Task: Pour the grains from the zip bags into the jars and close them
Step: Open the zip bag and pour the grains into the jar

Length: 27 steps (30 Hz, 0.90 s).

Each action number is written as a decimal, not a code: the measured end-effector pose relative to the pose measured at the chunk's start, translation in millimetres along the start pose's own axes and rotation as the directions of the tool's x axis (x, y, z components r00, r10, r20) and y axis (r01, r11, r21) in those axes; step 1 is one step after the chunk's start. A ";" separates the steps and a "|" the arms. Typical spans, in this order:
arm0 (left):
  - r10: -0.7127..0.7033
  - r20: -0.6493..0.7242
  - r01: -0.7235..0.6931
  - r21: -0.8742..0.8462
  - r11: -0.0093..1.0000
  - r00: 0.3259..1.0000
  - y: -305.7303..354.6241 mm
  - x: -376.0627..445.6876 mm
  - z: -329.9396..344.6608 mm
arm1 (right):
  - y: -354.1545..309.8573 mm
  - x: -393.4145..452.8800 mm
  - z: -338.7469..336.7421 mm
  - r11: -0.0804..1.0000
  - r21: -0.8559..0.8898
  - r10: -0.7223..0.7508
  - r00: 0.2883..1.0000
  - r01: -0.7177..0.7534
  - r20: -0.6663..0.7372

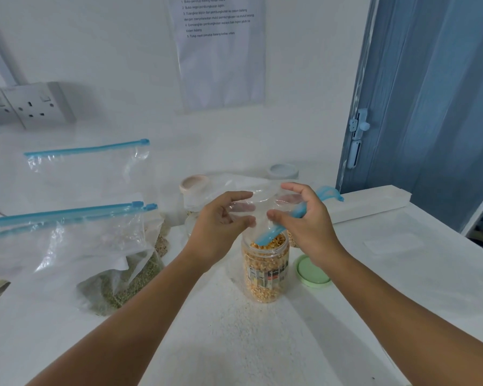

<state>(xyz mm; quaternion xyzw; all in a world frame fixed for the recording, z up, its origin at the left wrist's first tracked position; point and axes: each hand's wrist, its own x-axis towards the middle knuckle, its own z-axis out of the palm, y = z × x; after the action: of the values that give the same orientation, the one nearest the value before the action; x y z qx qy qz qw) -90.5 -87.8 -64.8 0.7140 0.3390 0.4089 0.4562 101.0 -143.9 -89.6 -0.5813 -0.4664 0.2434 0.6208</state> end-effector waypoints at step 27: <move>-0.087 -0.016 0.085 -0.093 0.992 0.996 3.8 -1.8 2.8 | -2.2 0.0 -3.0 0.997 0.071 0.030 0.997 -0.035 0.074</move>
<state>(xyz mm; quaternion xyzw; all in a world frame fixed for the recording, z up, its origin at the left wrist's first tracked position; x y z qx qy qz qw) -88.4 -91.7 -62.4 0.6727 0.3545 0.4113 0.5026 103.0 -145.9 -87.1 -0.5568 -0.4700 0.2909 0.6200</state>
